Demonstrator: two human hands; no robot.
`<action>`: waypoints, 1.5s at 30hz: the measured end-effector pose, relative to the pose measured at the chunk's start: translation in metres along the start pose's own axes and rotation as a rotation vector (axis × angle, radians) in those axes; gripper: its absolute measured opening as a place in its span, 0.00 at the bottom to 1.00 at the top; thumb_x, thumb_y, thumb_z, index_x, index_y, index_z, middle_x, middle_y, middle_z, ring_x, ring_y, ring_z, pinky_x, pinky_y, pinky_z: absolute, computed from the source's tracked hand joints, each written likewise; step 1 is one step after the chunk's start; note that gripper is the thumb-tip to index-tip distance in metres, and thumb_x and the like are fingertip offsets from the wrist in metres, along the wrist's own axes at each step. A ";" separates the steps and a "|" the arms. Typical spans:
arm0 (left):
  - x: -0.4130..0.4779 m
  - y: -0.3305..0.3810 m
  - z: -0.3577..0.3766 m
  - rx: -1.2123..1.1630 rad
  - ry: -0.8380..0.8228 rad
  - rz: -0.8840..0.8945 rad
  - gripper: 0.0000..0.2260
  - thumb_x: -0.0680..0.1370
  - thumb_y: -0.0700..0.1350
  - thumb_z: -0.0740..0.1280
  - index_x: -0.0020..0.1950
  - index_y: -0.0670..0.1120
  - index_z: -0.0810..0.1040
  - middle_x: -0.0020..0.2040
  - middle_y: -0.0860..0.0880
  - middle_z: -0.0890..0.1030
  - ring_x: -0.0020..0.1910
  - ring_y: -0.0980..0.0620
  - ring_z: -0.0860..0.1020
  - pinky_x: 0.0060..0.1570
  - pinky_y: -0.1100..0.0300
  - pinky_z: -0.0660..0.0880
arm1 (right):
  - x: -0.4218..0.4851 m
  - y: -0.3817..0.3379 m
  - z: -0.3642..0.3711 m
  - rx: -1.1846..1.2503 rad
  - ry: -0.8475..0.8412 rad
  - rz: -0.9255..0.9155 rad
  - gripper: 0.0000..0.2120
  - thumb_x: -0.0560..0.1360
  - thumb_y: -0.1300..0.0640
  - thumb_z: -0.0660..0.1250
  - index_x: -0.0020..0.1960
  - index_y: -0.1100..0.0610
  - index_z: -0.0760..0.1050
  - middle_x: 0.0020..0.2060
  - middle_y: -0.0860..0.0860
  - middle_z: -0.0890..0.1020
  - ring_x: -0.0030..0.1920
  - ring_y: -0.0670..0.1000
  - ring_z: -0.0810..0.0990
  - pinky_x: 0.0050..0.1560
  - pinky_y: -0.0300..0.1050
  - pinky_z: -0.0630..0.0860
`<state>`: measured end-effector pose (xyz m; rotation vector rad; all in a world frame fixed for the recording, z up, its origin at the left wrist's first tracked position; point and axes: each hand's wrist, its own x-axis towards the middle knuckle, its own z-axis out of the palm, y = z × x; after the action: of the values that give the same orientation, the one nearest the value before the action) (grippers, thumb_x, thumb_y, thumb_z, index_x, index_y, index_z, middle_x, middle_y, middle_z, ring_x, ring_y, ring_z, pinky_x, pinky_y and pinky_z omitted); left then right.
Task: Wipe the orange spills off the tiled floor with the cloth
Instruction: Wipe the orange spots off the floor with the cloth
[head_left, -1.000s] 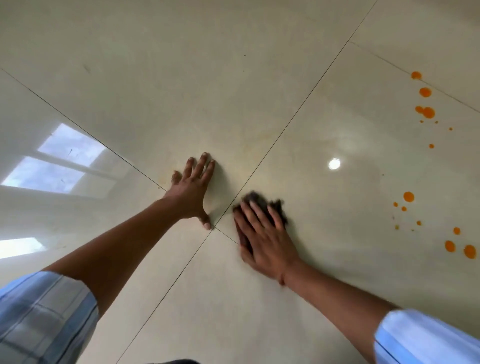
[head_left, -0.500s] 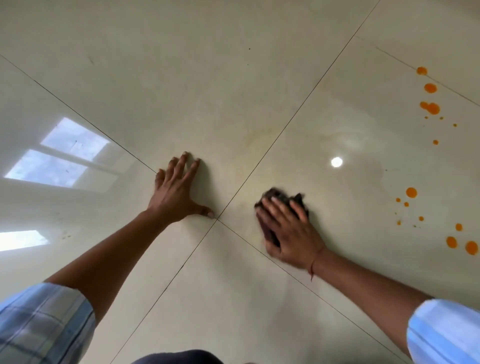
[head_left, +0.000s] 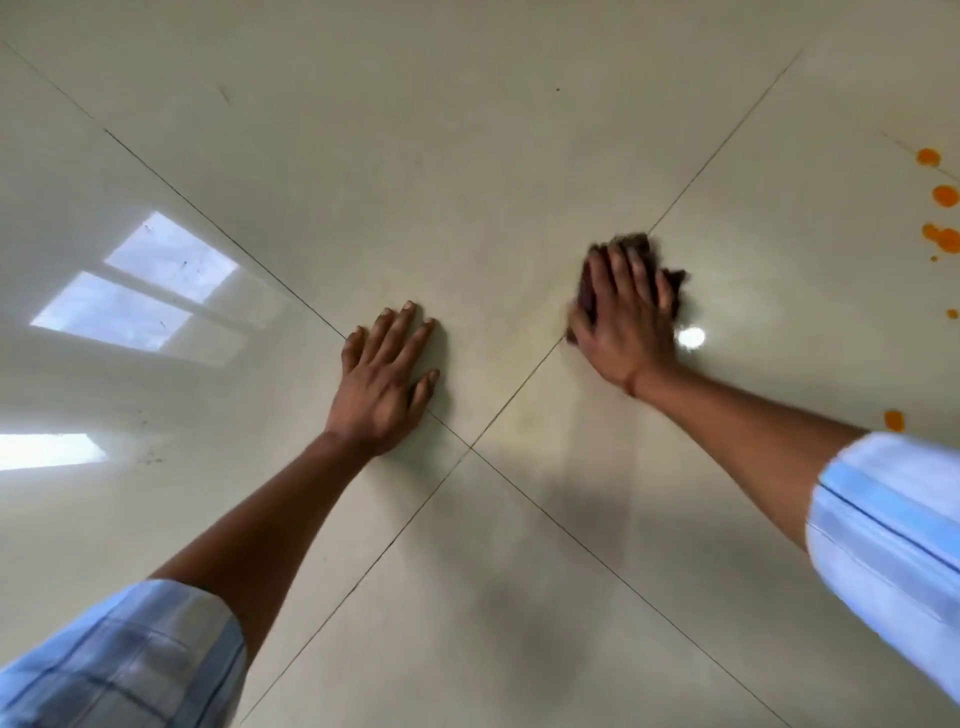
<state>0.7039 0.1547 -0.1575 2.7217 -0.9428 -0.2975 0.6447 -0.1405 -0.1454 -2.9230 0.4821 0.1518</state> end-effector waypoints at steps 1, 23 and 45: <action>0.001 -0.001 0.003 0.017 0.024 0.000 0.26 0.80 0.55 0.51 0.77 0.50 0.59 0.79 0.48 0.56 0.77 0.46 0.53 0.73 0.47 0.48 | 0.021 -0.022 0.002 -0.003 0.007 0.033 0.31 0.79 0.44 0.54 0.78 0.56 0.55 0.78 0.56 0.58 0.78 0.56 0.53 0.75 0.58 0.49; 0.009 0.026 -0.001 0.112 -0.063 -0.118 0.31 0.80 0.62 0.49 0.76 0.42 0.58 0.77 0.41 0.57 0.75 0.39 0.54 0.71 0.40 0.51 | -0.087 0.011 0.012 -0.054 -0.069 -0.241 0.32 0.76 0.44 0.56 0.78 0.53 0.59 0.77 0.53 0.63 0.77 0.54 0.58 0.75 0.57 0.52; 0.114 0.350 0.047 0.314 -0.540 0.662 0.59 0.61 0.66 0.75 0.78 0.46 0.43 0.79 0.45 0.41 0.77 0.42 0.43 0.71 0.39 0.48 | -0.161 0.223 -0.016 -0.006 0.027 0.510 0.33 0.77 0.42 0.53 0.79 0.53 0.54 0.79 0.53 0.57 0.78 0.53 0.53 0.76 0.57 0.49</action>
<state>0.5771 -0.1907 -0.1114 2.4115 -2.1113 -0.8190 0.4217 -0.3019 -0.1438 -2.7431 1.2218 0.1769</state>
